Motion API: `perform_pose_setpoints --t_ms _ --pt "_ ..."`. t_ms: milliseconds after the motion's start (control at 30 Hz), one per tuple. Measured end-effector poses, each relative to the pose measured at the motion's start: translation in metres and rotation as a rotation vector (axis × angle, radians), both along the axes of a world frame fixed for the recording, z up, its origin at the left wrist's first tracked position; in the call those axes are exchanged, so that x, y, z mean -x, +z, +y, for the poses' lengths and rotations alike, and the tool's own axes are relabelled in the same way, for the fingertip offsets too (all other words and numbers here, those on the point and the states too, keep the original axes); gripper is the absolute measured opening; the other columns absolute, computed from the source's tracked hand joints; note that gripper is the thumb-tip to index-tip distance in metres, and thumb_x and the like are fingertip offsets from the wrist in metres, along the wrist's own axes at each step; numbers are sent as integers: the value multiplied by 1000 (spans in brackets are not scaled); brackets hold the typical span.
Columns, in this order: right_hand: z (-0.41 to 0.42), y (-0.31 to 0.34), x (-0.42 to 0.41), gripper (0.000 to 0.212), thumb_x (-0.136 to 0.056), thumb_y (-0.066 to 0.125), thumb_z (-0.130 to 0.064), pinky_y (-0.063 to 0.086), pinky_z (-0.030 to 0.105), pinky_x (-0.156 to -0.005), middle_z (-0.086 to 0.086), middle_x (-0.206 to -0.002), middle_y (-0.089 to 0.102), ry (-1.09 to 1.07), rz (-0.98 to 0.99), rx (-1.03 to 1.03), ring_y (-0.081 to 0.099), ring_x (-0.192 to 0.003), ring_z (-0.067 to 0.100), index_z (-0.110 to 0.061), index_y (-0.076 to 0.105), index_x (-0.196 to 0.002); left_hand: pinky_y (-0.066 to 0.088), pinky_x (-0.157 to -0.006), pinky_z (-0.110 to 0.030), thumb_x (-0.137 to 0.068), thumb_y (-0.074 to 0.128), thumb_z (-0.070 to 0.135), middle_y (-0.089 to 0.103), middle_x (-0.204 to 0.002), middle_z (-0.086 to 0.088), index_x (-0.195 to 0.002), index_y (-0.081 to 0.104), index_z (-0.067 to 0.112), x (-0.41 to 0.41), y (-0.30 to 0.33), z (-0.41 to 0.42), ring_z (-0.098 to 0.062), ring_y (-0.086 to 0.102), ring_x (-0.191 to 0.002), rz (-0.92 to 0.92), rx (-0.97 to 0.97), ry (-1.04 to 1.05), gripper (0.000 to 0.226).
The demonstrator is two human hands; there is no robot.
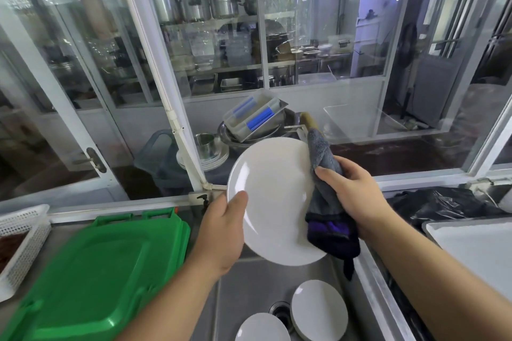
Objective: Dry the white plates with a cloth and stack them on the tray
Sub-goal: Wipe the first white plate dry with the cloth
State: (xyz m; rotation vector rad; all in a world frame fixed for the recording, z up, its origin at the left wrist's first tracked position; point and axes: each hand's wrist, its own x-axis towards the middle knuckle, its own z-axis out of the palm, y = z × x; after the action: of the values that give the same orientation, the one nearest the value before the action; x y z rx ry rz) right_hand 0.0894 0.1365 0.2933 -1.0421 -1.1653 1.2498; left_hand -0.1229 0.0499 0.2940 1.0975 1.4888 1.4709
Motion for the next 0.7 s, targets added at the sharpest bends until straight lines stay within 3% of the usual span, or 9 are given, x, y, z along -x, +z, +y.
perform_pose_setpoints --t_ms 100,167,333,367,433,500,567,633,700 --pt "-8 -8 12 13 -95 71 -20 64 41 -78 10 -102 79 -83 85 63 76 -86 24 -20 75 -108 55 -97 -55 -93 53 48 75 -92 14 -88 70 46 -12 -8 -1 -24 68 -102 -8 -38 103 18" --pt "-19 -13 25 11 -98 68 -18 60 30 -65 6 -97 79 -142 169 124 75 -78 17 -18 72 -107 55 -98 -50 -102 51 41 75 -97 15 -95 68 37 -25 -14 -1 -17 68 -103 -47 -72 177 19" --pt "-32 -25 31 11 -98 65 -17 58 26 -59 9 -94 78 -241 191 188 76 -76 19 -13 71 -107 53 -95 -37 -101 54 32 76 -101 23 -98 72 42 -45 -22 -7 -5 69 -102 -130 -76 148 21" --pt "-29 -26 26 11 -98 65 -16 58 26 -59 9 -93 78 -234 162 195 75 -73 18 -12 71 -106 53 -98 -41 -92 60 40 77 -105 21 -100 73 46 -44 -22 -8 -8 70 -106 -155 -41 91 17" --pt "-23 -24 15 12 -97 67 -16 61 34 -65 12 -95 79 -208 86 186 73 -74 19 -11 73 -105 55 -100 -53 -74 70 48 78 -110 8 -106 75 37 -34 -20 -7 -22 71 -111 -240 37 -9 35" --pt "-17 -18 3 11 -94 69 -19 64 46 -81 12 -97 79 -162 -39 133 75 -82 23 -18 76 -103 61 -84 -49 -85 71 37 80 -106 -4 -107 75 21 -19 -12 -1 -29 73 -103 -292 78 -67 27" --pt "-14 -7 -7 13 -92 71 -21 62 52 -88 3 -96 80 -97 -181 52 77 -90 25 -26 77 -103 58 -69 -37 -101 57 23 79 -99 -8 -102 75 16 1 -1 6 -27 71 -92 -241 128 -114 19" --pt "-12 2 -16 15 -92 72 -18 63 48 -86 0 -95 80 -41 -268 -26 76 -92 25 -26 76 -104 54 -64 -33 -104 51 18 77 -96 -13 -101 74 14 18 6 12 -29 69 -88 -160 185 -179 24" --pt "-10 9 -19 18 -93 73 -14 63 31 -76 -2 -95 79 -12 -301 -72 76 -89 16 -26 76 -107 52 -63 -35 -102 55 18 75 -95 -17 -104 72 9 25 9 13 -30 68 -82 -103 240 -240 19"
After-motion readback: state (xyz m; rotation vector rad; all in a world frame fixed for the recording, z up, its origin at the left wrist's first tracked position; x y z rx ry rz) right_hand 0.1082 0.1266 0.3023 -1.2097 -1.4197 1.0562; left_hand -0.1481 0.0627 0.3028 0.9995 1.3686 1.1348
